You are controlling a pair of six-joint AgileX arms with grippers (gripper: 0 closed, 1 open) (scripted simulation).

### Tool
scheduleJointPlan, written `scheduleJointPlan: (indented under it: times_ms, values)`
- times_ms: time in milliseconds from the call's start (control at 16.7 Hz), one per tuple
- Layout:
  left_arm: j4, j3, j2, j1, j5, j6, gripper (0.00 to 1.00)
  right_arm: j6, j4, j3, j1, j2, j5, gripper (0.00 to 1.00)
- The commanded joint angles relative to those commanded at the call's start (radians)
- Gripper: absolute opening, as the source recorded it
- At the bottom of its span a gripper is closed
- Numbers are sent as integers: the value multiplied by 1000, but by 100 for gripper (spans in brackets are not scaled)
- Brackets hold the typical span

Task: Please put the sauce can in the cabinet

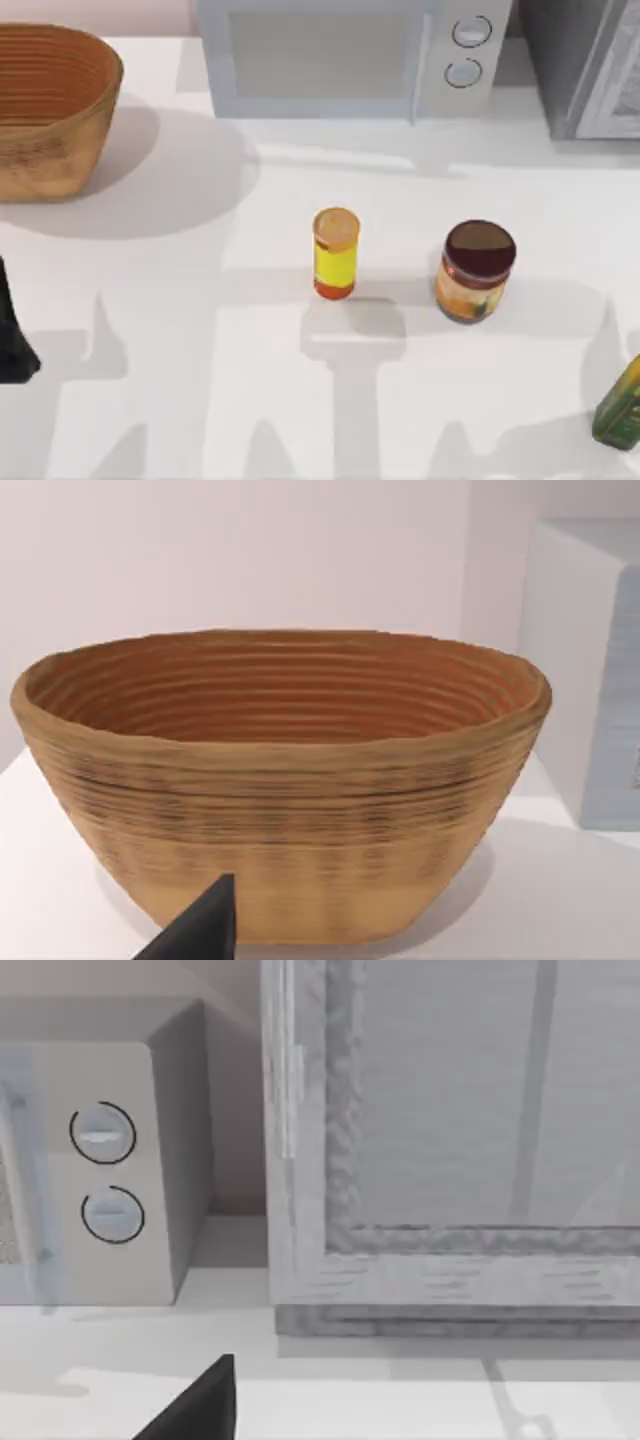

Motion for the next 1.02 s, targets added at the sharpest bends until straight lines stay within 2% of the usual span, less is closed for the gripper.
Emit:
scheduleJointPlan:
  times_ms: [240, 420, 660, 1020]
  values:
    - [0, 0, 0, 0, 0, 0, 100, -3, 16, 15, 6, 28, -24, 100]
    - [0, 0, 0, 0, 0, 0, 100, -17, 78, 70, 23, 145, -112, 100]
    - [0, 0, 0, 0, 0, 0, 100, -44, 218, 189, 40, 420, -299, 100]
    - [0, 0, 0, 0, 0, 0, 100, -91, 512, 427, 45, 993, -661, 100]
